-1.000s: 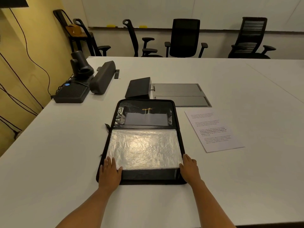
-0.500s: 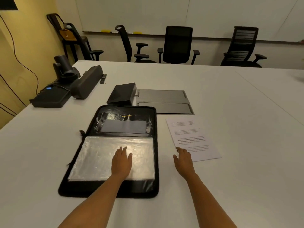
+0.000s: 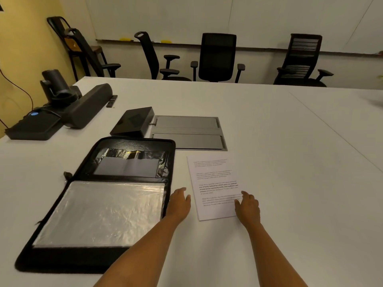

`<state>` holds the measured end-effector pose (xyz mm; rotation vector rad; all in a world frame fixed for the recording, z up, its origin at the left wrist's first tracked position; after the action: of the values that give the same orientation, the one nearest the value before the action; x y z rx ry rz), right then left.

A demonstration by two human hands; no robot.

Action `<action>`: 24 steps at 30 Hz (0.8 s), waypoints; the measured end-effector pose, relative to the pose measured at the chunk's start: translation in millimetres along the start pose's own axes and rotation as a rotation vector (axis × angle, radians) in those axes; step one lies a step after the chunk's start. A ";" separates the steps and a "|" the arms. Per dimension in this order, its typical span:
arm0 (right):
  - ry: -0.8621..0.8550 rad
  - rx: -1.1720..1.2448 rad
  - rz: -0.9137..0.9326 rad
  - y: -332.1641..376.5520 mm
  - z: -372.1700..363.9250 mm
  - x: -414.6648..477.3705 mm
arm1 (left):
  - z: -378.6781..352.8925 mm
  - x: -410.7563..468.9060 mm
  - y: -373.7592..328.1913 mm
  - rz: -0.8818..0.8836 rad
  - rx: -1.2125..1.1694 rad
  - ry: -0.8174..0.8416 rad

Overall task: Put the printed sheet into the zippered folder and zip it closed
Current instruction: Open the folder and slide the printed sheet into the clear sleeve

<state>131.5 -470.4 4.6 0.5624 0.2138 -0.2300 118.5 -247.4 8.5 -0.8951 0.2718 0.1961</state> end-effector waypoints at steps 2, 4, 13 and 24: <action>0.002 -0.020 -0.019 -8.2 3.9 8.9 | -8.6 7.1 -4.2 0.028 -0.005 0.022; -0.001 -0.046 -0.036 -14.1 7.5 18.4 | -15.9 13.9 -6.3 0.057 -0.016 0.039; -0.018 -0.040 -0.066 -27.6 11.8 55.8 | -39.3 41.5 -21.3 0.188 -0.221 -0.072; 0.135 0.301 -0.261 -28.6 17.4 80.7 | -39.5 55.6 -25.5 0.360 -0.380 -0.133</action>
<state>203.0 -516.0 -16.6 0.8503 0.3879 -0.4829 172.3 -291.2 -13.6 -1.1997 0.2746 0.6552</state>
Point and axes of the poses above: each hand's wrist, its own x-axis towards the middle knuckle, its own z-axis out of the back of the hand, y = z × x, the point moved 2 cm from there along x, towards the middle knuckle, and after that the axes turned 7 degrees about y, right-handed, at the moved point
